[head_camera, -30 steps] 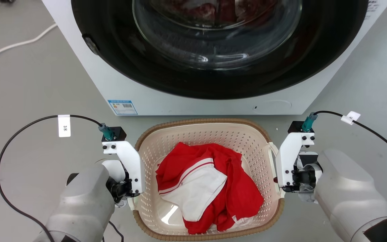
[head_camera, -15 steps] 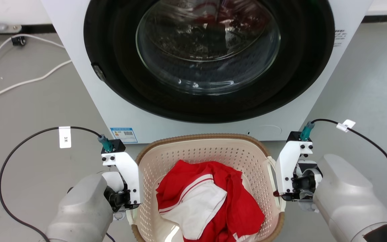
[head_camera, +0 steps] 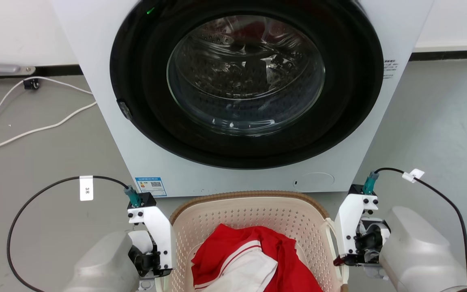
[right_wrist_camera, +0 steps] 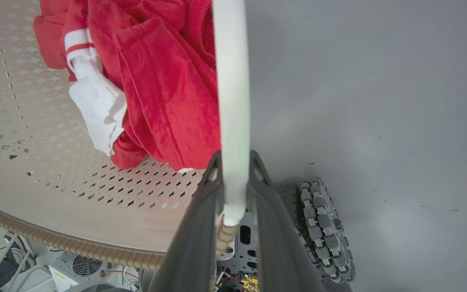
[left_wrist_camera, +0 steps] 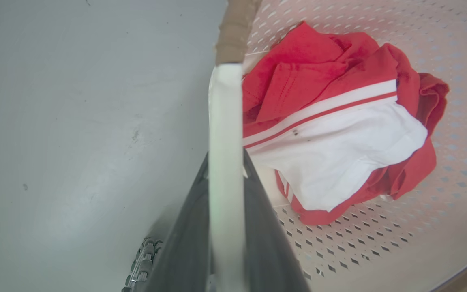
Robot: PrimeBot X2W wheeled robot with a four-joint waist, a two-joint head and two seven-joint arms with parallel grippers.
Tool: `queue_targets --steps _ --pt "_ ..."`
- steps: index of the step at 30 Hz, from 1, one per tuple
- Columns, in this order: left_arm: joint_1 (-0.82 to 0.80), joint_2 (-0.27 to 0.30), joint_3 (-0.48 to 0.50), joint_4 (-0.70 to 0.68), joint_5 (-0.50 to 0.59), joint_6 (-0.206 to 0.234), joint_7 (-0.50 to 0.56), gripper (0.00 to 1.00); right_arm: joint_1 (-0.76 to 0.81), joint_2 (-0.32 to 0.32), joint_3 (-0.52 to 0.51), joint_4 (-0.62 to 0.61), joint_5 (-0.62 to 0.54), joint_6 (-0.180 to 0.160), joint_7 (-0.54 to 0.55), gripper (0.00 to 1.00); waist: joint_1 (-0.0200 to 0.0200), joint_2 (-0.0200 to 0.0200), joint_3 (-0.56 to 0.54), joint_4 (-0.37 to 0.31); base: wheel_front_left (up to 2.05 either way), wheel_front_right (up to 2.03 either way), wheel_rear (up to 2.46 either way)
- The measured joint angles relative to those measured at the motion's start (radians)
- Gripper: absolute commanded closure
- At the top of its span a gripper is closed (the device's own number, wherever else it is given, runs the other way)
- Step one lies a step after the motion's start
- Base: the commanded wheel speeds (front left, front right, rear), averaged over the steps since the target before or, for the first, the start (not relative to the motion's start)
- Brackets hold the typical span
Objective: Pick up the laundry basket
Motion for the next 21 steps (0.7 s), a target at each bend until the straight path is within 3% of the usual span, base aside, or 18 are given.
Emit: queue_targets --steps 21 --pt "0.024 0.000 -0.037 -0.007 -0.045 0.002 0.015 1.00 0.016 -0.006 0.023 0.001 0.047 0.000 0.052 1.00 0.0001 0.0000 -0.034 -0.011 0.00 0.00 0.00"
